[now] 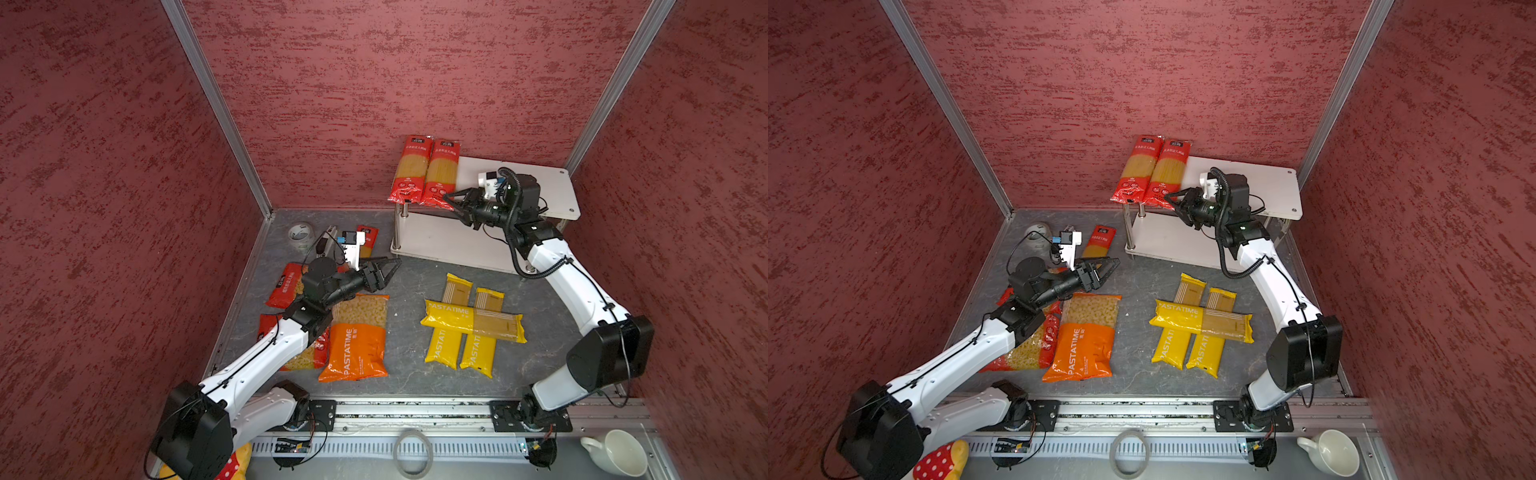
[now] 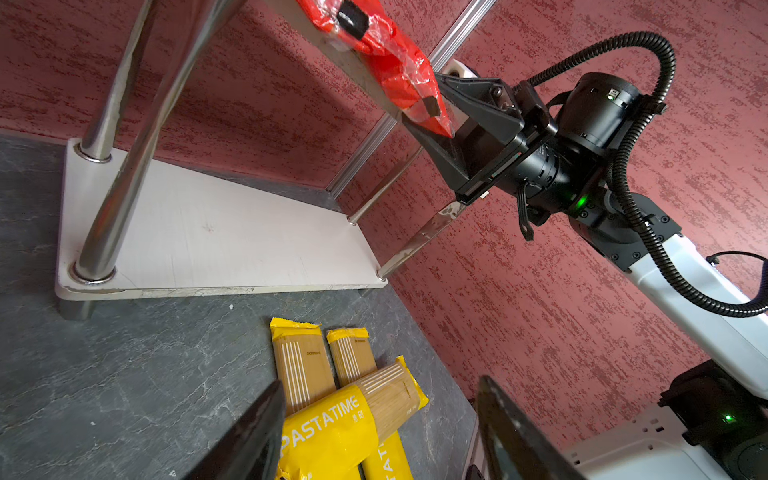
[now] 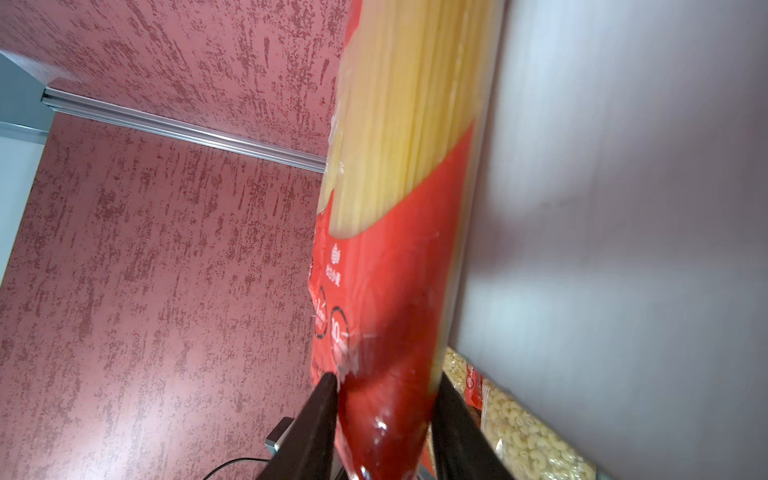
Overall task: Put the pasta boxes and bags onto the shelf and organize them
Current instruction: 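Stand the bag beside the first one with the right gripper, pressing it upright, then open the right gripper and draw it back while the left gripper lowers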
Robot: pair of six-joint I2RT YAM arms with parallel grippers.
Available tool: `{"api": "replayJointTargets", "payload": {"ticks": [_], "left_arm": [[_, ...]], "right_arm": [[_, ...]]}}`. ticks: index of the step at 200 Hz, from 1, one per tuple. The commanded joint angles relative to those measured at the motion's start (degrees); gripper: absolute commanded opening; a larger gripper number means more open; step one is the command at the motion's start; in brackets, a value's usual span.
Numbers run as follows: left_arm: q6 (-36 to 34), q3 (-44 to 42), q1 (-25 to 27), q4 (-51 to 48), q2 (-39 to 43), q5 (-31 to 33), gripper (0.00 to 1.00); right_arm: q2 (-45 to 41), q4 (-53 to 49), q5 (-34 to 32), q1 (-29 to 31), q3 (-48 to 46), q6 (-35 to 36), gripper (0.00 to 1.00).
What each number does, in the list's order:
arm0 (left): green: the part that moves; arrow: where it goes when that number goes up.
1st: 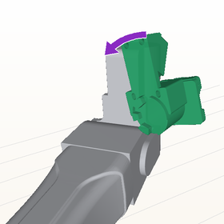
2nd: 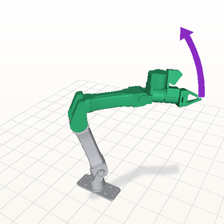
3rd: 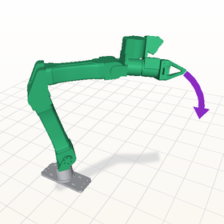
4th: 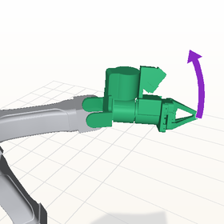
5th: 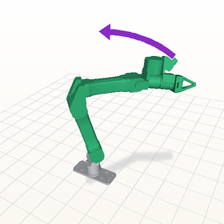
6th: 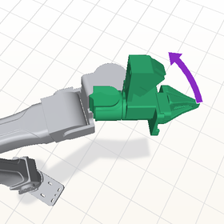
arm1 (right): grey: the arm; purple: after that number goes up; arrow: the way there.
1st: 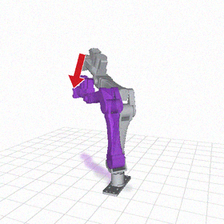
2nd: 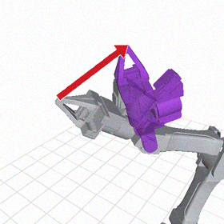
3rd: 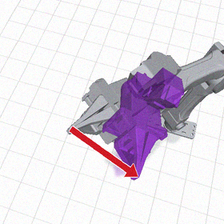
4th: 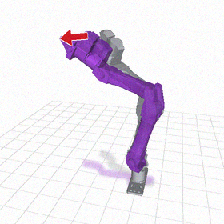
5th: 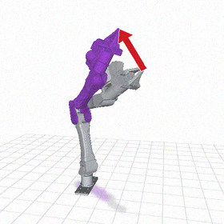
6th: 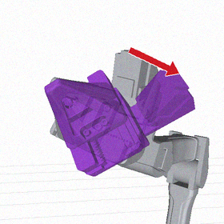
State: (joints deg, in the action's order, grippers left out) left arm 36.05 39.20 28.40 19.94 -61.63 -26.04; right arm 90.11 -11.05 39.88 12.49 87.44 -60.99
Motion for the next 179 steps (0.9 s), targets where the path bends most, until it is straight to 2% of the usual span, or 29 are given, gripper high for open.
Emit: {"api": "replayJointTargets", "payload": {"ticks": [1,26,43,54,81,109,148,179], "left_arm": [[-1.50,0.08,0.47,-0.21,-0.07,0.99,0.72],[-1.56,0.16,0.64,-0.26,-0.38,1.16,0.72],[-1.67,0.21,0.76,-0.30,-0.67,1.17,0.72],[-1.78,0.42,0.86,-0.28,-0.85,1.17,0.72],[-2.26,0.49,1.12,-0.67,-0.87,1.41,0.72],[-2.72,-0.31,1.14,-0.70,-0.43,2.09,0.72],[-2.34,-1.20,1.48,0.93,-1.62,2.40,0.72],[-2.91,-1.53,2.44,1.02,-2.66,4.00,0.72]], "right_arm": [[-0.57,0.91,0.50,-0.04,0.18,0.69,0.31],[-0.59,1.34,0.78,0.09,-0.48,1.36,0.22],[-0.80,1.51,0.58,0.08,-1.20,1.87,0.21],[-1.13,1.89,0.68,0.09,-1.63,1.95,0.27],[-2.77,1.05,-0.42,0.08,-3.01,4.13,0.48],[-9.25,7.58,-2.88,0.08,-10.80,4.51,0.63],[-16.42,11.57,-5.82,1.84,-20.53,5.18,0.66],[-21.68,16.02,-10.64,6.31,-29.59,6.50,0.64]]}}
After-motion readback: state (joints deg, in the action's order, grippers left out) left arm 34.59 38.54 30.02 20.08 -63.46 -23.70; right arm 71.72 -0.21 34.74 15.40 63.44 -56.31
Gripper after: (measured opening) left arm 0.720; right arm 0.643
